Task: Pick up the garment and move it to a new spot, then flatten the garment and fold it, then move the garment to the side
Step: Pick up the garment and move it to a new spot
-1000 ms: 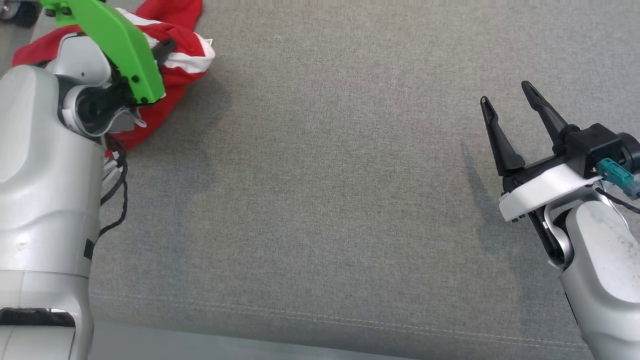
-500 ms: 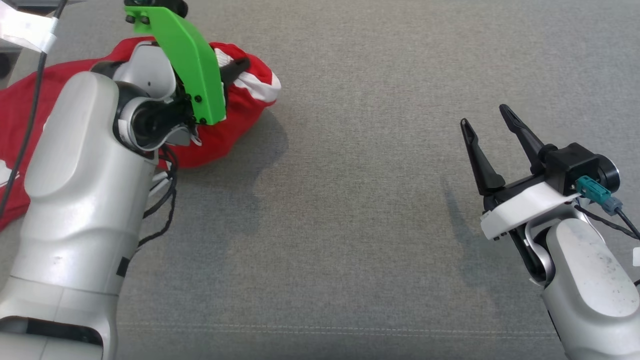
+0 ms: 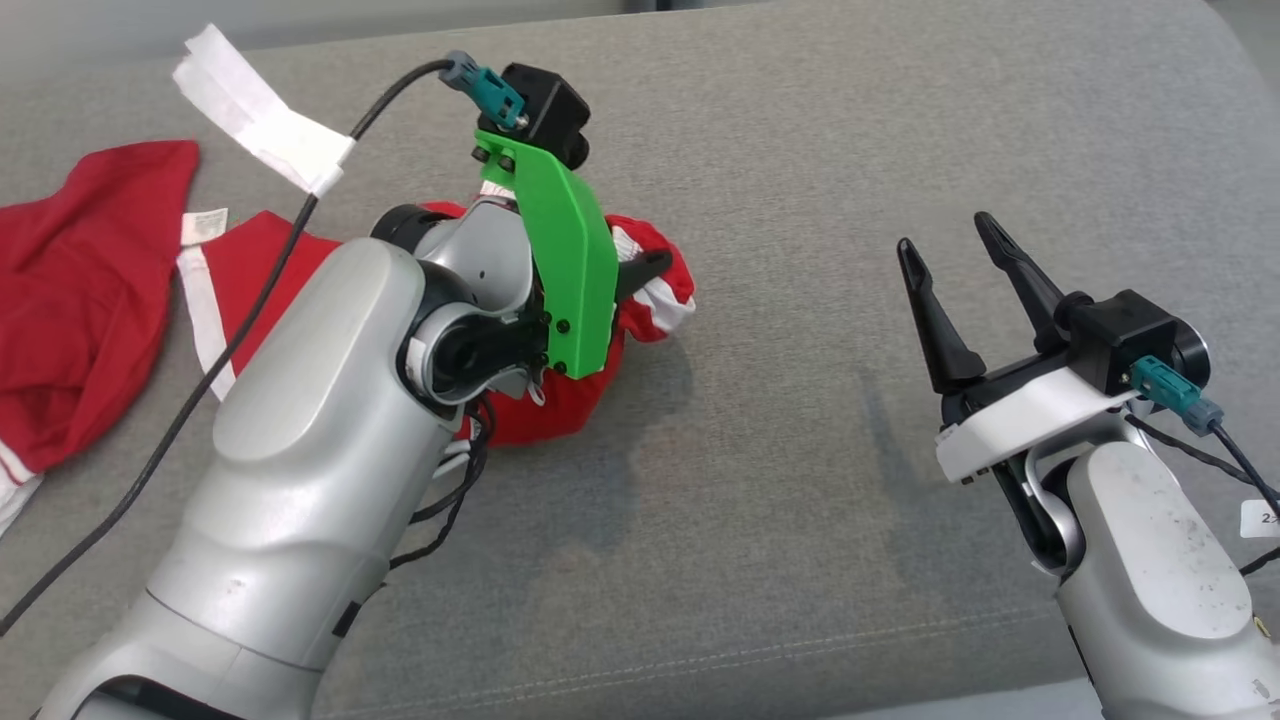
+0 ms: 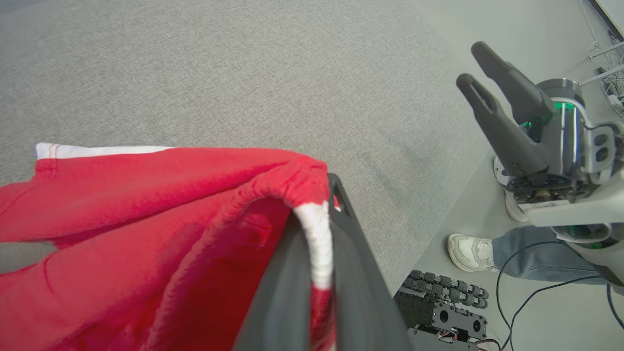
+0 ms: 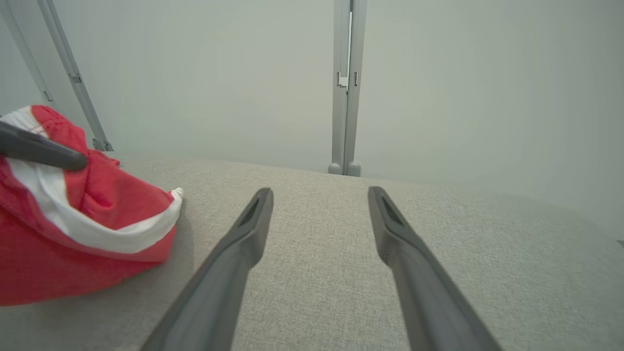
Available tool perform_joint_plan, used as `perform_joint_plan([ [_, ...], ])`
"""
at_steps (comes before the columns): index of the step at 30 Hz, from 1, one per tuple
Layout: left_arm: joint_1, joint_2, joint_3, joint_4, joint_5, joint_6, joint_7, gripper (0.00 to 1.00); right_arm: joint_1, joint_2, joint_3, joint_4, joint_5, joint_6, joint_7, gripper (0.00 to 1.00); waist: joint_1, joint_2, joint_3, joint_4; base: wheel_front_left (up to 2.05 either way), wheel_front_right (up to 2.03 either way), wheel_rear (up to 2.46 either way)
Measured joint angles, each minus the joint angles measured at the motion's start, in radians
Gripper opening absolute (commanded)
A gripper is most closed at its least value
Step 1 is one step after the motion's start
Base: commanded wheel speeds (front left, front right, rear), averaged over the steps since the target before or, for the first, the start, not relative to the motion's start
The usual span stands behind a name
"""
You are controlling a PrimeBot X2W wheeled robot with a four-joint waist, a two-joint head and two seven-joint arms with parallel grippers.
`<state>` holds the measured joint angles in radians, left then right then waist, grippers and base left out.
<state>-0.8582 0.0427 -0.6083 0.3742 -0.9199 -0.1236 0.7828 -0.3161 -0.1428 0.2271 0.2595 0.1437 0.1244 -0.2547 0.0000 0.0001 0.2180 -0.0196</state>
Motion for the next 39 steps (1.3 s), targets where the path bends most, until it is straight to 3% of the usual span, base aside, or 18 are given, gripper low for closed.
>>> perform_joint_plan([
  [17,0.029,-0.005,-0.090,-0.056,-0.092,0.000,-0.045,0.00,0.023,0.046,0.024,0.006,0.017,0.000,0.000,1.00,0.0000,0.0000,-0.029,-0.237,0.00,0.00,0.00],
  [23,0.028,-0.008,-0.161,-0.134,-0.214,0.000,-0.058,0.00,0.054,0.044,-0.016,0.005,0.025,0.000,0.000,1.00,0.0000,0.0000,-0.047,-0.315,0.00,0.00,0.00],
  [30,0.030,-0.009,-0.167,-0.049,-0.123,0.000,-0.086,0.00,0.080,0.039,-0.046,0.005,0.026,0.000,0.000,1.00,0.0000,0.0000,-0.051,-0.298,0.00,0.00,0.00],
  [38,0.079,0.072,-0.123,0.038,-0.097,0.002,-0.145,0.00,0.083,0.010,-0.054,0.004,0.026,0.000,0.000,1.00,0.0000,0.0000,-0.042,-0.231,0.00,0.00,0.00],
  [39,0.086,0.078,-0.116,0.048,-0.097,0.002,-0.153,0.06,0.083,0.007,-0.054,0.004,0.025,0.000,0.000,1.00,0.0000,0.0000,-0.041,-0.220,0.00,0.00,0.00],
])
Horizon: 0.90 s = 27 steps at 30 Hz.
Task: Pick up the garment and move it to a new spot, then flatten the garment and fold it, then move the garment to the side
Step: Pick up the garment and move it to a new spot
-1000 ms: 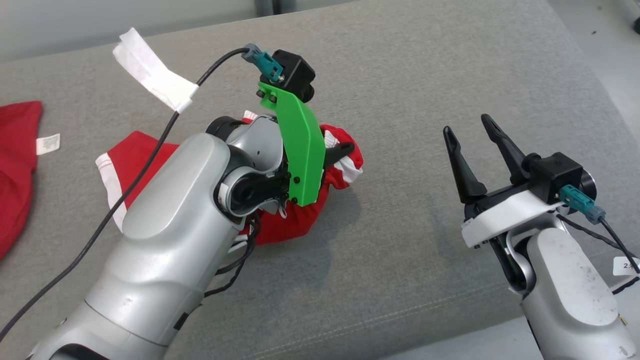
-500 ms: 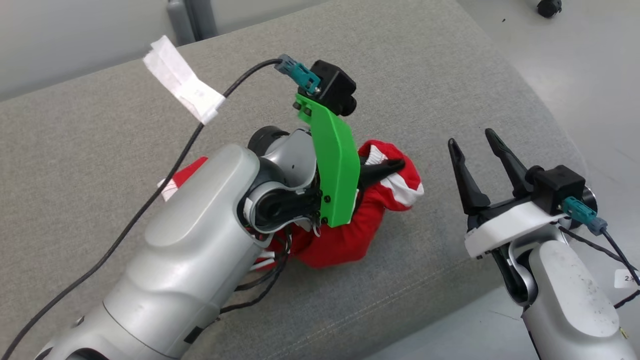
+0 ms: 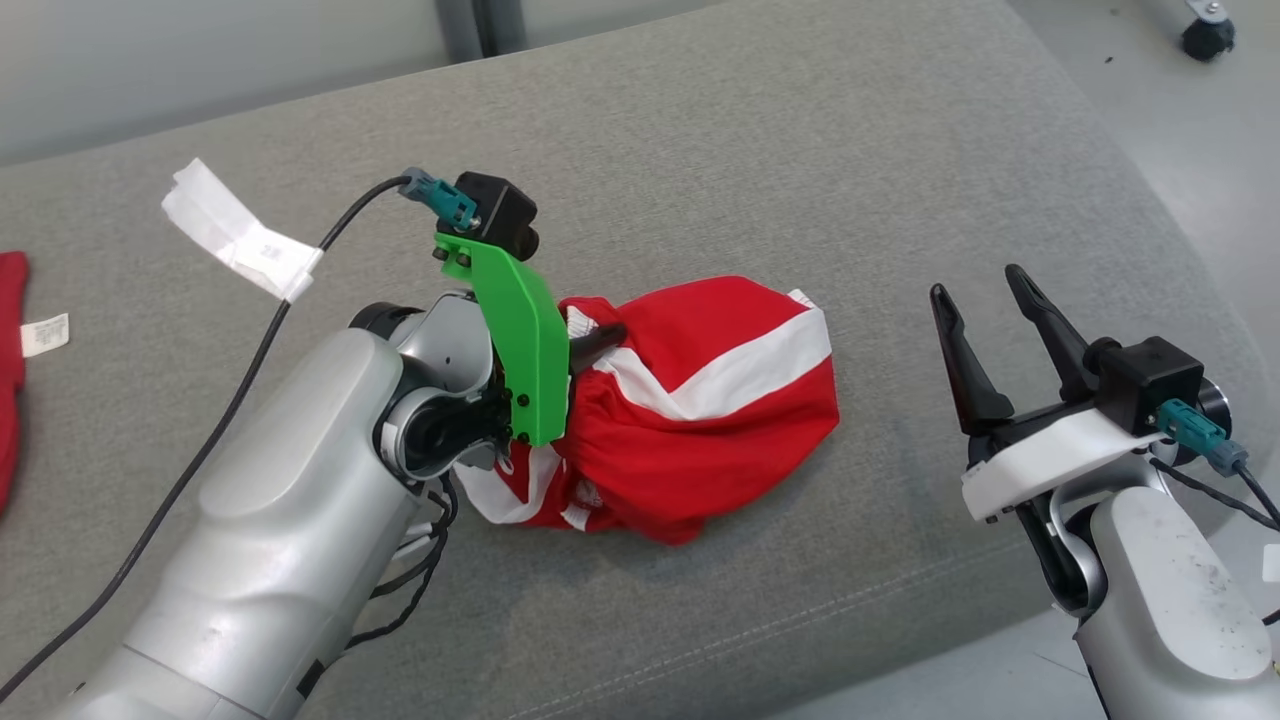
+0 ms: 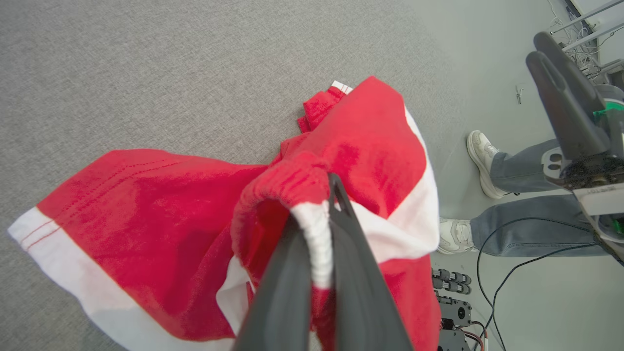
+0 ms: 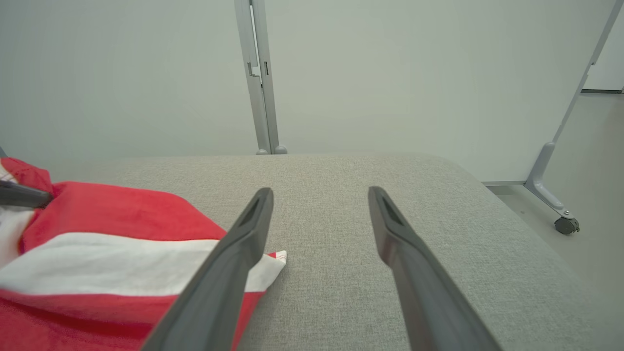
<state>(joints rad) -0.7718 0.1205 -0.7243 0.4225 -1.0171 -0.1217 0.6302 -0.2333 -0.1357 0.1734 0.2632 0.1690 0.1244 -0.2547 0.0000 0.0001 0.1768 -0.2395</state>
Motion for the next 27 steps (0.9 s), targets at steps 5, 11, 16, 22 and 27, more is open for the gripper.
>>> perform_joint_plan([
  [5,0.016,0.003,0.021,0.039,0.000,0.000,-0.044,0.20,-0.001,-0.014,0.001,-0.002,-0.003,0.000,0.000,1.00,0.0000,0.0000,0.005,0.059,0.00,0.00,0.00],
  [11,0.064,0.003,0.028,0.085,0.000,0.000,-0.104,0.29,-0.002,-0.019,0.007,-0.001,-0.004,0.000,0.000,1.00,0.0000,0.0000,0.003,0.127,0.00,0.00,0.00],
  [16,0.113,-0.007,0.027,0.109,0.000,0.000,-0.154,0.71,0.000,-0.030,0.015,0.003,-0.004,0.000,0.000,1.00,0.0000,0.0000,-0.007,0.171,0.00,0.00,0.00],
  [22,0.140,-0.020,0.024,0.125,0.000,0.000,-0.204,1.00,0.021,-0.042,0.016,0.015,-0.004,0.000,0.000,1.00,0.0000,0.0000,-0.028,0.204,0.00,0.00,0.00],
  [27,0.165,-0.024,0.013,0.148,0.001,0.000,-0.236,1.00,0.040,-0.046,0.023,0.023,-0.004,0.000,0.000,1.00,0.0000,0.0000,-0.054,0.217,0.00,0.00,0.00],
])
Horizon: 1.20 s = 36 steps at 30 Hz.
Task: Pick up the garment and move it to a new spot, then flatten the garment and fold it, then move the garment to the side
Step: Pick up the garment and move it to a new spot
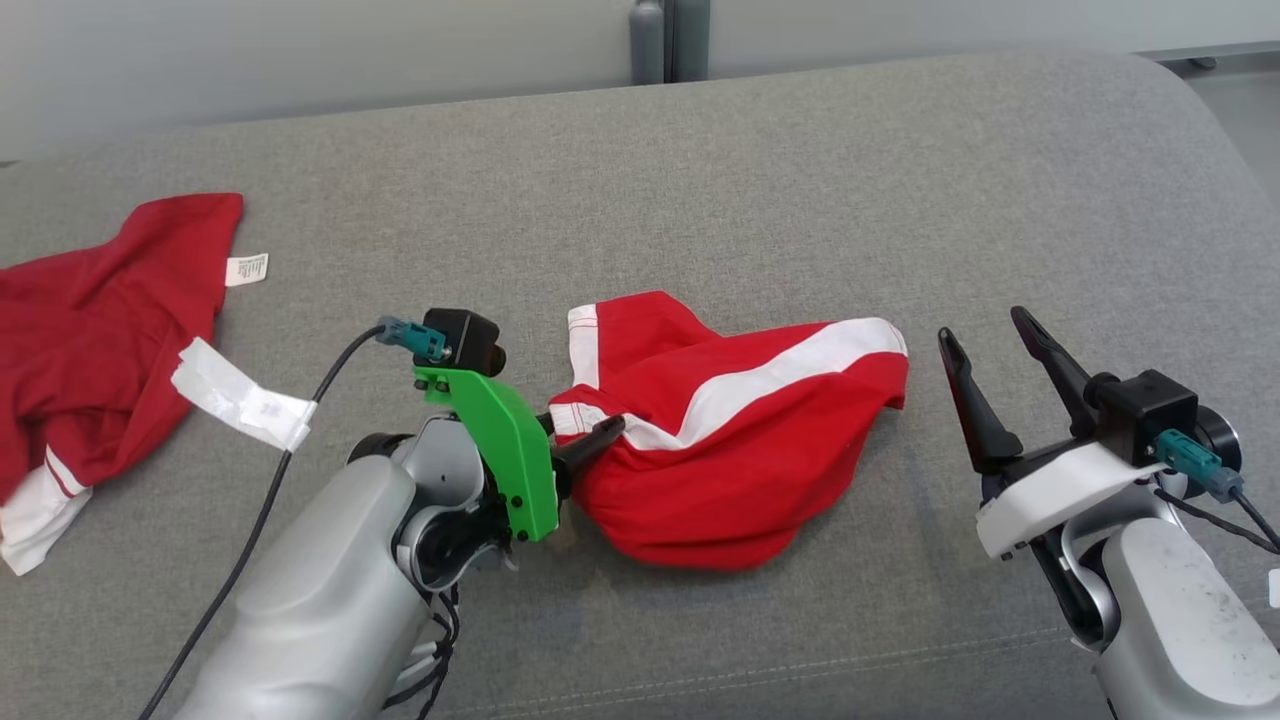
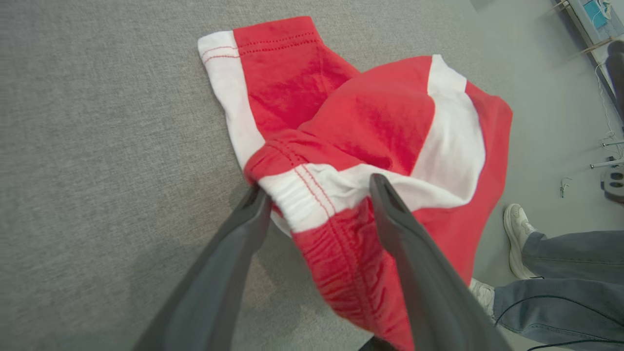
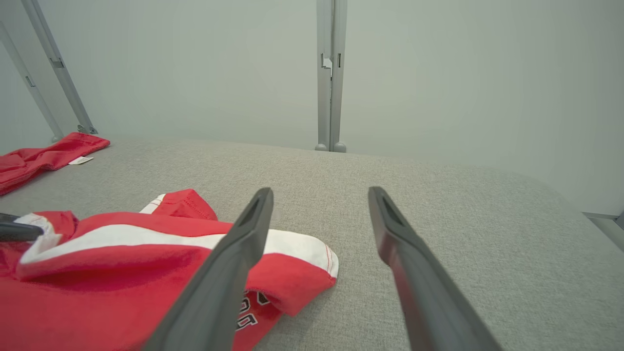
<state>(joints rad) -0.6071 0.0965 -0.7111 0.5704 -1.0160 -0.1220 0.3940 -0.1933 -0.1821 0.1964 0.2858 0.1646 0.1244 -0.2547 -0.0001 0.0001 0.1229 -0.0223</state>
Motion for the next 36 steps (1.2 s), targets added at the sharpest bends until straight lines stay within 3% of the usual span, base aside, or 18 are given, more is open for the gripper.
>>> perform_joint_plan([
  [17,0.050,0.048,-0.026,0.029,0.161,0.006,-0.200,1.00,0.071,-0.032,-0.042,-0.022,0.000,0.000,0.000,1.00,0.0000,0.0000,-0.070,0.012,0.00,0.00,0.00],
  [26,0.137,0.090,-0.028,0.036,0.235,0.056,-0.361,1.00,0.122,-0.042,-0.083,-0.044,0.000,0.000,0.000,1.00,0.0000,0.0000,-0.095,0.028,0.00,0.00,0.00],
  [36,0.246,0.138,0.013,0.024,0.298,0.153,-0.573,1.00,0.200,-0.046,-0.135,-0.080,0.001,-0.001,0.000,1.00,0.0000,0.0000,-0.117,0.059,0.00,0.00,0.00],
])
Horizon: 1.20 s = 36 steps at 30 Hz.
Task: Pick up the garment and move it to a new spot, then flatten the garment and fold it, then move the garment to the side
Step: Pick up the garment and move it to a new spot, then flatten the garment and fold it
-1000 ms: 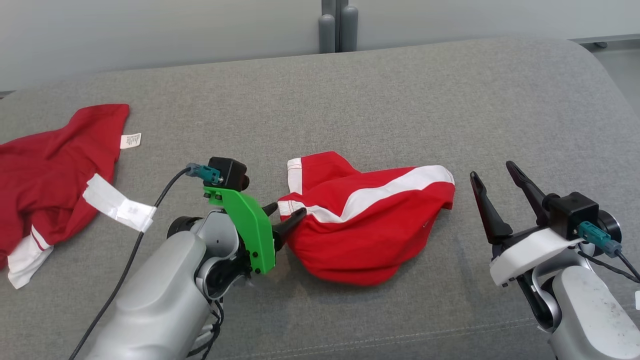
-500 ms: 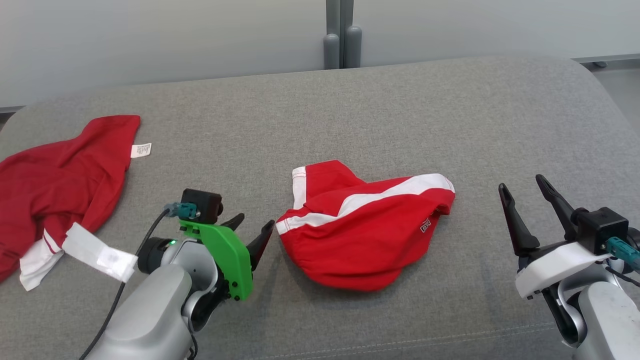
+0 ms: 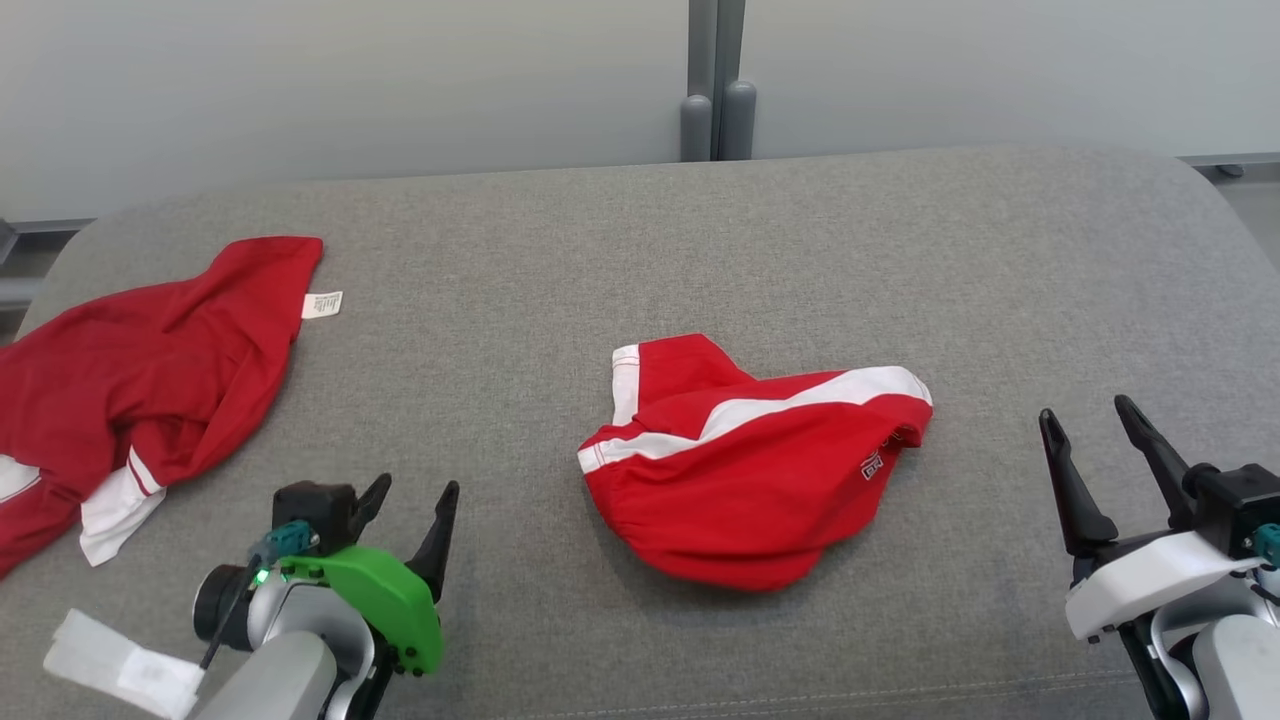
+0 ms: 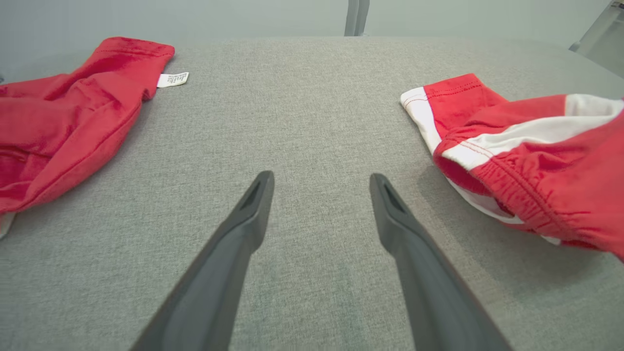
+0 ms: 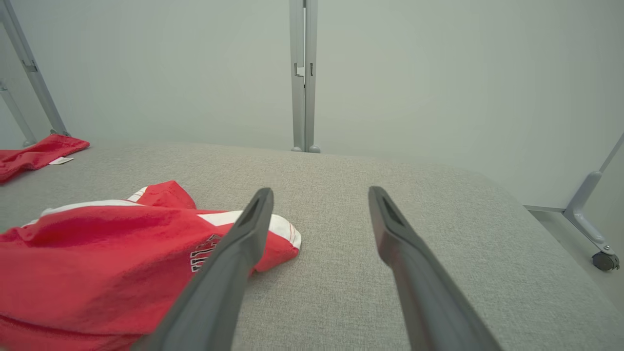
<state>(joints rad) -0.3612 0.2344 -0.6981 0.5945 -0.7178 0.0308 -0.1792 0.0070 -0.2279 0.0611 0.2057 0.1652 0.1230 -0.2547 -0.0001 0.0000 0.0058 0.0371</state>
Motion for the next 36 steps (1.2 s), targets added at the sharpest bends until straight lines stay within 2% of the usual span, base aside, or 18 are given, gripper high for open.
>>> perform_joint_plan([
  [4,0.050,0.002,0.017,-0.017,-0.001,0.015,-0.056,1.00,0.019,0.010,-0.007,-0.007,0.000,0.000,0.000,1.00,0.0000,0.0000,-0.004,0.005,0.00,0.00,0.00],
  [9,0.080,-0.003,0.015,-0.040,-0.009,0.014,-0.052,1.00,0.038,0.011,-0.009,-0.008,0.001,0.000,0.000,1.00,0.0000,0.0000,0.001,0.011,0.00,0.00,0.00],
  [12,0.079,-0.023,0.024,-0.073,-0.045,-0.010,-0.047,1.00,0.024,0.010,0.016,-0.007,-0.001,0.000,0.000,1.00,0.0000,0.0000,0.022,0.012,0.00,0.00,0.00],
  [18,0.045,-0.049,0.019,-0.107,-0.102,-0.058,0.026,1.00,-0.101,-0.004,0.055,0.081,-0.001,0.000,0.000,1.00,0.0000,0.0000,0.083,0.008,0.00,0.00,0.00],
  [24,-0.021,-0.082,0.011,-0.120,-0.141,-0.082,0.102,1.00,-0.183,-0.040,0.081,0.158,0.002,0.000,0.013,1.00,0.0000,0.0000,0.134,0.009,0.00,0.00,0.00],
  [31,-0.090,-0.096,0.000,-0.121,-0.153,-0.093,0.190,1.00,-0.287,-0.081,0.173,0.241,0.013,0.001,0.047,1.00,0.0000,0.0000,0.199,0.024,0.00,0.00,0.00],
  [36,-0.101,-0.108,0.002,-0.118,-0.210,-0.103,0.250,1.00,-0.346,-0.094,0.248,0.289,0.020,0.001,0.054,1.00,0.0000,0.0000,0.223,0.039,0.00,0.00,0.00],
])
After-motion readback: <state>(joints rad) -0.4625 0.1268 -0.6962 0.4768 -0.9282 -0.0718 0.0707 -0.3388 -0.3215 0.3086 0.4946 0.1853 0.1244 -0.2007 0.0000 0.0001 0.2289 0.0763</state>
